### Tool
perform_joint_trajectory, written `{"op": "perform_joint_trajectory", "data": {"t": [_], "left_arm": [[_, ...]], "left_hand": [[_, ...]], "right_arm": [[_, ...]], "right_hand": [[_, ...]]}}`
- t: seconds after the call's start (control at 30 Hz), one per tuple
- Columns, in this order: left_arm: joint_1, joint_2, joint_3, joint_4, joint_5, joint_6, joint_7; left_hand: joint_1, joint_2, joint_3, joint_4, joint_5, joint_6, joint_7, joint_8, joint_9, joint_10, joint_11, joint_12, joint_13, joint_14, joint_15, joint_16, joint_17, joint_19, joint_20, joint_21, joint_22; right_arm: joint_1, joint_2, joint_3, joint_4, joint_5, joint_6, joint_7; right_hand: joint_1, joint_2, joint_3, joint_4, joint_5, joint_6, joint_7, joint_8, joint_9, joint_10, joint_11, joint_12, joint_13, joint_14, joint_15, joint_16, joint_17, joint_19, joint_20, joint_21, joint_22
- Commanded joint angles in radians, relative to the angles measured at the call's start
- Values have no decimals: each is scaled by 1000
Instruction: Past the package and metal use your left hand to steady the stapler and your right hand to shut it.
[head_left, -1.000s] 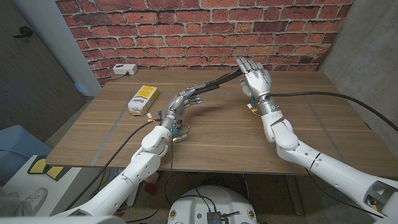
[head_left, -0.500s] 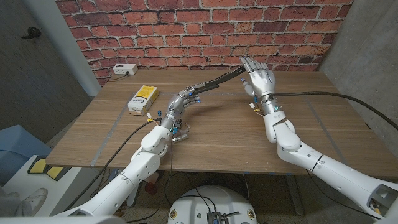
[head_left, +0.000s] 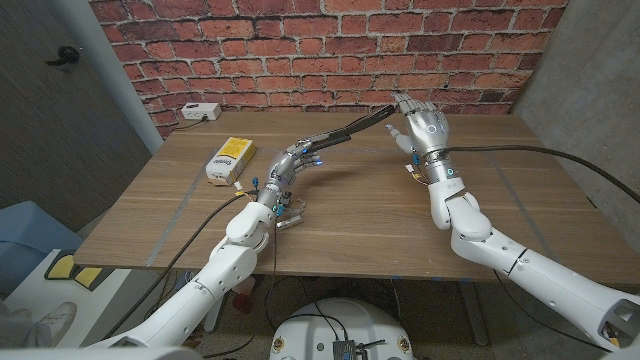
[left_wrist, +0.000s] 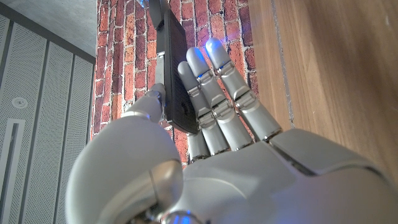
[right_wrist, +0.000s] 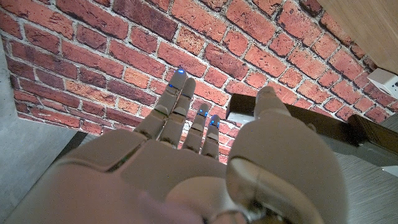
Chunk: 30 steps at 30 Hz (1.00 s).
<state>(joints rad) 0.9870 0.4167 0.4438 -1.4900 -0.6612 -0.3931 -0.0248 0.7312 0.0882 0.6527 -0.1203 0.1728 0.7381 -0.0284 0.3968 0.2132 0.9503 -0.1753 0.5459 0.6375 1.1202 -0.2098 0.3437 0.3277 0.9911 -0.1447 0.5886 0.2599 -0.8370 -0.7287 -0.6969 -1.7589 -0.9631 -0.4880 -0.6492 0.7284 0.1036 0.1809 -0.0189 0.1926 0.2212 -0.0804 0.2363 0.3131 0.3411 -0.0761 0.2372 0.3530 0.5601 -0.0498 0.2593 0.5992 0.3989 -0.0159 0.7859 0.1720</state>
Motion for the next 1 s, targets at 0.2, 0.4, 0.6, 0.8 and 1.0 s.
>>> {"op": "perform_joint_trajectory", "data": {"t": [0.2,0.4,0.6,0.8,1.0], "left_arm": [[-11,-4,0,9,-2,-1,-4],[-14,-4,0,10,-1,0,-6],[-15,-4,1,12,0,1,-5],[-18,-8,3,20,0,-2,-9],[-22,-14,4,32,-3,-7,-16]], "left_hand": [[99,98,26,28,6,42,10,4,253,29,-31,-5,-2,9,-23,-1,4,-7,0,10,3],[98,98,25,29,6,43,12,3,258,27,-31,-7,-3,10,-22,-2,4,-8,0,14,2],[98,97,25,28,6,43,12,2,263,29,-31,-7,-1,10,-23,-3,5,-11,-1,19,2],[99,97,25,28,6,43,9,1,267,28,-31,-6,1,9,-23,-4,6,-12,-1,22,1],[98,96,25,28,6,45,10,0,271,27,-30,-6,3,9,-23,-5,7,-14,-1,26,0]], "right_arm": [[-20,-28,50,-12,102,104,-34],[-31,-18,77,-12,165,150,-53],[-38,-2,98,-8,227,192,-65],[-38,12,108,-7,270,214,-52],[-38,27,117,-15,313,219,-24]], "right_hand": [[-83,-19,-25,29,-2,52,5,8,-17,52,10,8,-10,2,-129,-6,-20,16,13,-16,3],[-152,-31,-50,57,-11,62,9,6,-26,78,21,9,-17,11,-122,0,-23,24,18,-24,4],[-258,-31,-84,105,-17,75,29,0,-43,125,41,10,-28,88,-122,38,-23,44,24,-33,6],[-293,-27,-91,116,-14,91,41,-2,-58,165,68,10,-41,184,-132,76,-24,61,20,-41,6],[-305,-26,-92,116,-12,102,57,-3,-69,226,90,22,-51,247,-133,101,-24,82,17,-43,6]]}}
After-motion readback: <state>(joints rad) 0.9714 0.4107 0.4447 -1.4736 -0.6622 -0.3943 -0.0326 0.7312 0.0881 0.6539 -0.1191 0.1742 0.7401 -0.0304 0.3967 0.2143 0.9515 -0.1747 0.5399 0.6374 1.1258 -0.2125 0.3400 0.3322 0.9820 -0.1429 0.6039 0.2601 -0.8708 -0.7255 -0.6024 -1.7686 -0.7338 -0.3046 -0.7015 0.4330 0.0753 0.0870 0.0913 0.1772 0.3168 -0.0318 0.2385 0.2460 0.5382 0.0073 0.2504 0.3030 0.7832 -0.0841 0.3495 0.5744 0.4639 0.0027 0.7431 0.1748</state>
